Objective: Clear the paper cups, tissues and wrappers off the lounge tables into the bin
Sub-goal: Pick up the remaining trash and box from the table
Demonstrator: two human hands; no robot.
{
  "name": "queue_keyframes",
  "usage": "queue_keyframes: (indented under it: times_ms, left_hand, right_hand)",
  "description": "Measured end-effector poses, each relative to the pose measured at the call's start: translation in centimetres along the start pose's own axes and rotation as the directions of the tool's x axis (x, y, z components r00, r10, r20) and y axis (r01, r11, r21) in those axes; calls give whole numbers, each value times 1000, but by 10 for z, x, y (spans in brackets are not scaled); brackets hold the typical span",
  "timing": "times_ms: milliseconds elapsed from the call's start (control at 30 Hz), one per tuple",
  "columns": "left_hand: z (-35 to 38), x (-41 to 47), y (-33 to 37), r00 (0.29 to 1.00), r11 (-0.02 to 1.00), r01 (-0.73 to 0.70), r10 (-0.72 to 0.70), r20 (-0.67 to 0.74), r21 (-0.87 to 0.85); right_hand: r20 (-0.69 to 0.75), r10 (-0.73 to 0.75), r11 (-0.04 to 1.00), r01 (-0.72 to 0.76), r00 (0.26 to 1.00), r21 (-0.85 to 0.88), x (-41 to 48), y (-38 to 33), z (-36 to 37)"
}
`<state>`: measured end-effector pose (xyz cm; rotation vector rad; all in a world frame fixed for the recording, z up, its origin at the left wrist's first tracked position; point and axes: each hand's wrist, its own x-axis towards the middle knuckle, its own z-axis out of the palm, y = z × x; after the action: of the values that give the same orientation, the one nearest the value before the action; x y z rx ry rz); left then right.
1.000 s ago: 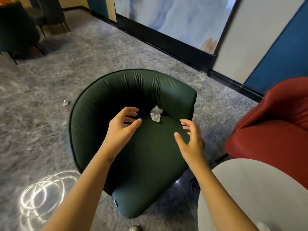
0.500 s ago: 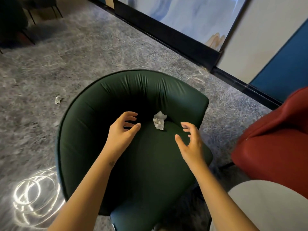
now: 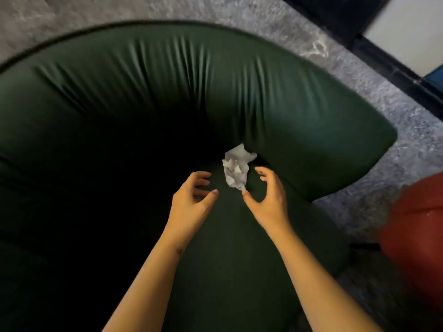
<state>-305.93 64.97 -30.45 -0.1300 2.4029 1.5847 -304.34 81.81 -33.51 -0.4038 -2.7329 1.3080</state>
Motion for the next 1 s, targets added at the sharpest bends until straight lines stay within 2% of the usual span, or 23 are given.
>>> queue_keyframes:
  times_ms: [233, 367, 533, 833, 1000]
  left_hand:
    - [47, 18, -89, 995, 993, 99, -99, 5, -68]
    - [50, 13, -114, 988, 986, 153, -154, -12, -72]
    - [44, -2, -132, 973, 971, 228, -229, -17, -77]
    - [39, -39, -142, 949, 948, 311, -313, -20, -69]
    - [39, -53, -147, 944, 942, 331, -331, 15, -57]
  right_hand:
    - [81, 11, 986, 3, 997, -165, 32, 83, 92]
    - [8, -4, 951, 7, 1000, -308, 32, 103, 119]
    - [-65, -16, 958, -3, 998, -288, 4, 101, 120]
    - [103, -23, 953, 53, 994, -298, -115, 71, 88]
    - [241, 16, 959, 53, 971, -277, -152, 73, 79]
